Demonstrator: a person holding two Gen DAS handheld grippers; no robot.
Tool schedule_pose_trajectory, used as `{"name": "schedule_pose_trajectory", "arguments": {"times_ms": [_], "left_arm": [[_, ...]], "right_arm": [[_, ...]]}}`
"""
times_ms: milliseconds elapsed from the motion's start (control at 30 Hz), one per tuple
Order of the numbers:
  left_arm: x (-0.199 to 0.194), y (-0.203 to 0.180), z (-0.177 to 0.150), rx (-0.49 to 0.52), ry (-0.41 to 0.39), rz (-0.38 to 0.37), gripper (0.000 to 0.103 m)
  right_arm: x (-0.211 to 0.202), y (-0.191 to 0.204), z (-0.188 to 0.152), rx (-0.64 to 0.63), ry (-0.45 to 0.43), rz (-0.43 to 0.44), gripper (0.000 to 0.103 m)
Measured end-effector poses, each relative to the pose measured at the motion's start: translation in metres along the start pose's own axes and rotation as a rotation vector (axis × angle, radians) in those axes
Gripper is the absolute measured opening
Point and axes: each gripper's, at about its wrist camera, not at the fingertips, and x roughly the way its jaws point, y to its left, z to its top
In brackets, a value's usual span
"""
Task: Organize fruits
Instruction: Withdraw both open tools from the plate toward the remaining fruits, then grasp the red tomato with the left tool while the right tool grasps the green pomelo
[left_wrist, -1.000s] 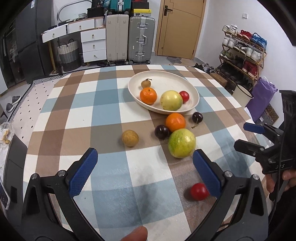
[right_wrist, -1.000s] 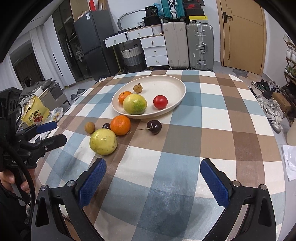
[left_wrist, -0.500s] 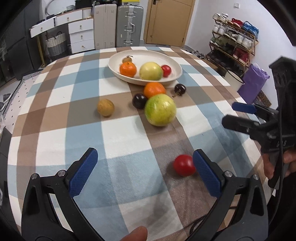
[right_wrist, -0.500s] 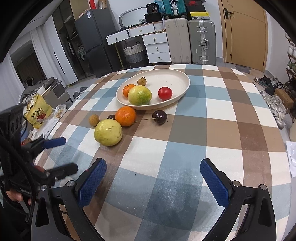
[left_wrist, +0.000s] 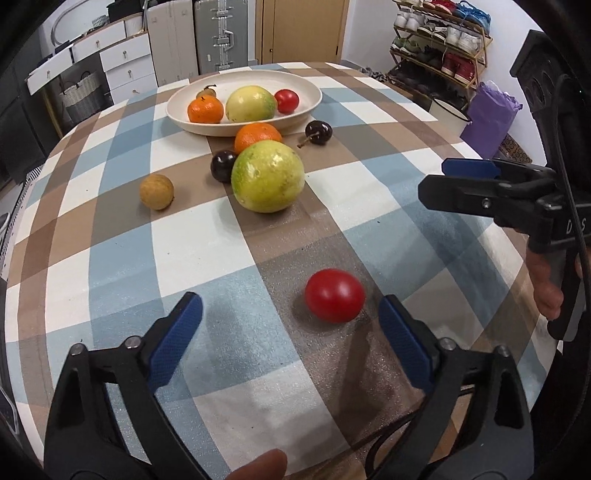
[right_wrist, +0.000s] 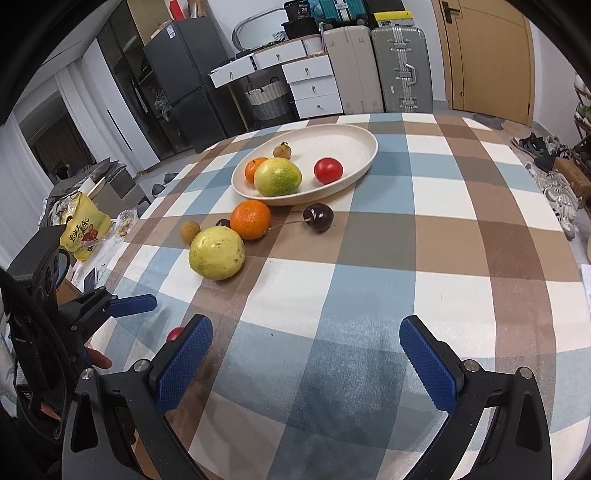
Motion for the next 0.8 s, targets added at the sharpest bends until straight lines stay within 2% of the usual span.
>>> {"name": "schedule_pose_trajectory", "arguments": {"times_ms": [100,167,233,367,433,500,800], "left_arm": [[0.004,-0.002,0.001,0.015,0.011,-0.012,0.080],[0.004,-0.003,0.000,0.028,0.009,-0.018,0.076],[0.003,-0.005,0.000,0.046,0.004,-0.038,0.064],[0.001,-0.007,-0.001,0.080,0.001,-0.072,0.052],[-0.001,-0.006,-0.001,0.081,-0.006,-0.097,0.038],[-0.003,-0.003,-0.001,0.062,-0.013,-0.142,0.030],[-0.009,0.033,0.001,-0.058,-0.072,-0.088,0.030]], "right_arm": [[0.003,-0.002,-0.002,0.008,0.009,0.004,0.103],[0.004,-0.004,-0.003,0.016,0.014,0.005,0.103],[0.008,-0.005,-0.002,0.026,0.021,0.009,0.103],[0.013,-0.002,0.000,0.022,0.028,0.019,0.103],[0.014,0.000,0.001,0.018,0.031,0.022,0.103],[0.016,0.002,0.003,0.012,0.036,0.026,0.103],[0.026,0.009,0.010,0.000,0.054,0.008,0.103]]}}
